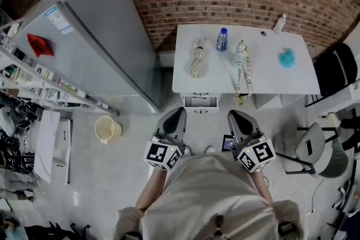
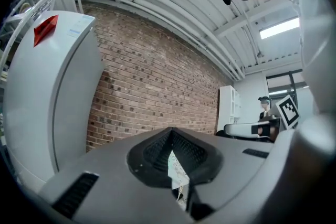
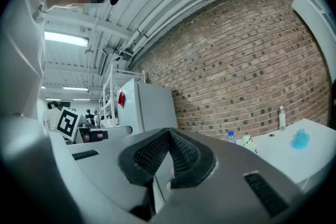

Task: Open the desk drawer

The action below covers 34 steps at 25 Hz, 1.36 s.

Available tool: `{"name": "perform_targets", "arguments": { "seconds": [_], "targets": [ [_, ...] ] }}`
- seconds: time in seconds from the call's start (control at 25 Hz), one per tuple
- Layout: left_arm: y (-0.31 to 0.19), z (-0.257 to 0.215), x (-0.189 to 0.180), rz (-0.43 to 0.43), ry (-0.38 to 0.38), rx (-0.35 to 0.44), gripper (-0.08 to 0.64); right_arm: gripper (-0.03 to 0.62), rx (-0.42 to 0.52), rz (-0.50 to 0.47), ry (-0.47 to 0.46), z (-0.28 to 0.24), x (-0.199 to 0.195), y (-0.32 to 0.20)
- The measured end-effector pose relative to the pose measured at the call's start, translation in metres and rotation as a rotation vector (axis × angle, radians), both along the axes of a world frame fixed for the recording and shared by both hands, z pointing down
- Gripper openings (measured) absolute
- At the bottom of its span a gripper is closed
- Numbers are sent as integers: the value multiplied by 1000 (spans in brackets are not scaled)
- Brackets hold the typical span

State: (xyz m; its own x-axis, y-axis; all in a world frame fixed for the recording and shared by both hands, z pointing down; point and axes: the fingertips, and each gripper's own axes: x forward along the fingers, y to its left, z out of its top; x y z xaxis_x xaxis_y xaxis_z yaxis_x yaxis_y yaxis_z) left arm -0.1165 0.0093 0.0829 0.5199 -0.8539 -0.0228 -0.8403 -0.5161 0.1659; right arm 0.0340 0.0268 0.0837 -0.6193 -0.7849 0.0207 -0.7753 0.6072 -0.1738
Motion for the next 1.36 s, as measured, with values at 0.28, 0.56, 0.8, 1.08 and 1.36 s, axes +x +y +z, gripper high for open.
{"name": "perform_targets", "arguments": {
  "seconds": [0.28, 0.56, 0.8, 1.08, 1.36],
  "targets": [
    [6, 1, 20, 33, -23, 12, 6, 25, 15, 2, -13, 2, 2, 3],
    [6, 3, 34, 47, -22, 3, 6, 25, 3, 23, -12, 8, 19, 7],
    [4, 3, 47, 41, -26, 10, 6, 25, 6, 30, -2, 8, 32, 4],
    [6, 16, 52, -7, -19, -12, 6, 25, -12, 10, 4, 17, 42, -3],
    [6, 21, 35, -60, -1, -34, 6, 25, -10, -6, 9, 21, 36, -9]
  ]
}}
